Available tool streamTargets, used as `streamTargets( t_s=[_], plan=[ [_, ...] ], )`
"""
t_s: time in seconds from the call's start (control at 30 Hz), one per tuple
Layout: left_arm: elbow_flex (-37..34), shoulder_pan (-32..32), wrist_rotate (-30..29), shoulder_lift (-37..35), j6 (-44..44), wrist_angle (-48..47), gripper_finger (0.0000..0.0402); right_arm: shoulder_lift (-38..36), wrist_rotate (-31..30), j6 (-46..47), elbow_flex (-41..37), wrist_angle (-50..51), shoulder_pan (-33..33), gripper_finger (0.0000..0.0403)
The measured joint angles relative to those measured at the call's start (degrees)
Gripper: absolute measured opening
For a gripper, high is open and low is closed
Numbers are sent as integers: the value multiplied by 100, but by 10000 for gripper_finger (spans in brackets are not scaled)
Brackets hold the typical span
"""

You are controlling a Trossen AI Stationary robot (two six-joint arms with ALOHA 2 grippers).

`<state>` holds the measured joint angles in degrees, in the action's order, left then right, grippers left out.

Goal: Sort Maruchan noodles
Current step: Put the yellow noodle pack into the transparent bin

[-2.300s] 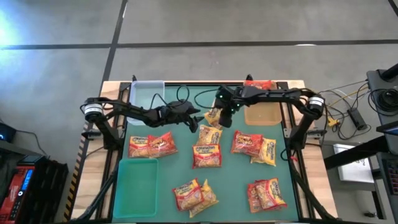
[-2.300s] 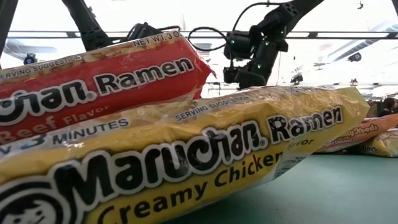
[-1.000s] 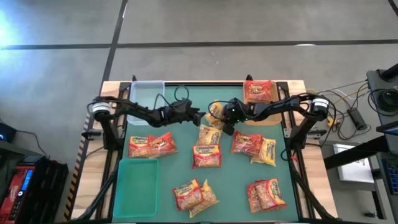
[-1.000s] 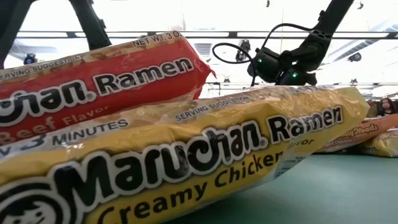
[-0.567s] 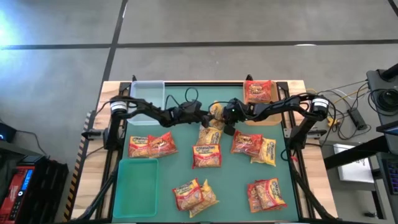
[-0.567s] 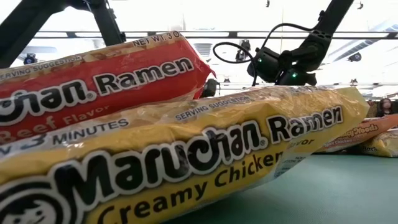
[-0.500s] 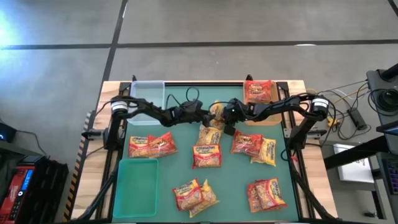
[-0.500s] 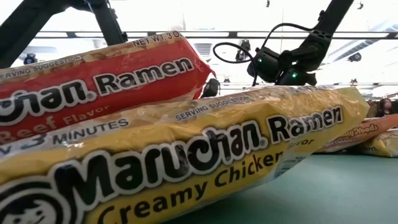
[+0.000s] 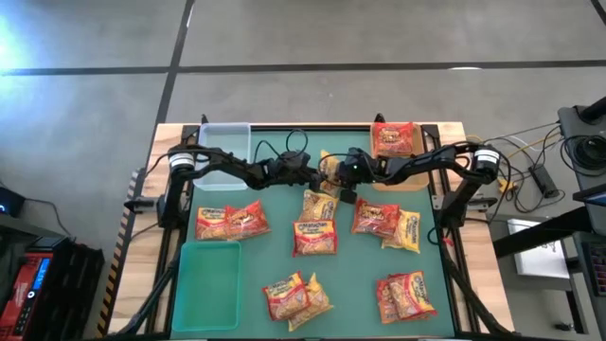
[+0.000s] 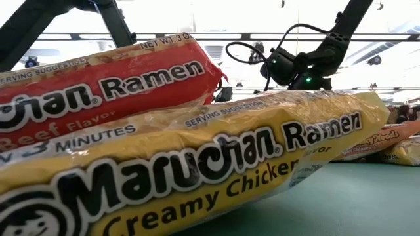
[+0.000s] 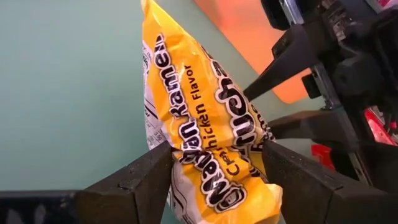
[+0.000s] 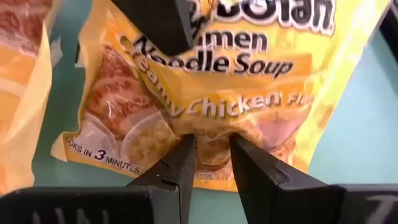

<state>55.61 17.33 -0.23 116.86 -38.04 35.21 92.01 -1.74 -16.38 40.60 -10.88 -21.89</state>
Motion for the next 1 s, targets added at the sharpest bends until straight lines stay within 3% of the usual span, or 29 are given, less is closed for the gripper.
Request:
streamTargets(
  t_s=[0.47, 0.8, 1.0],
  plan=[
    [0, -3, 11, 0, 192, 71, 217, 0, 7, -17, 0, -344, 2, 93],
    [-4, -5, 17, 4, 212, 72, 98, -6, 0, 80, 0, -325, 72, 93],
    [-17, 36, 91, 11, 326, 86, 26, -179, 78, 498, 11, 353, 79, 93]
  ],
)
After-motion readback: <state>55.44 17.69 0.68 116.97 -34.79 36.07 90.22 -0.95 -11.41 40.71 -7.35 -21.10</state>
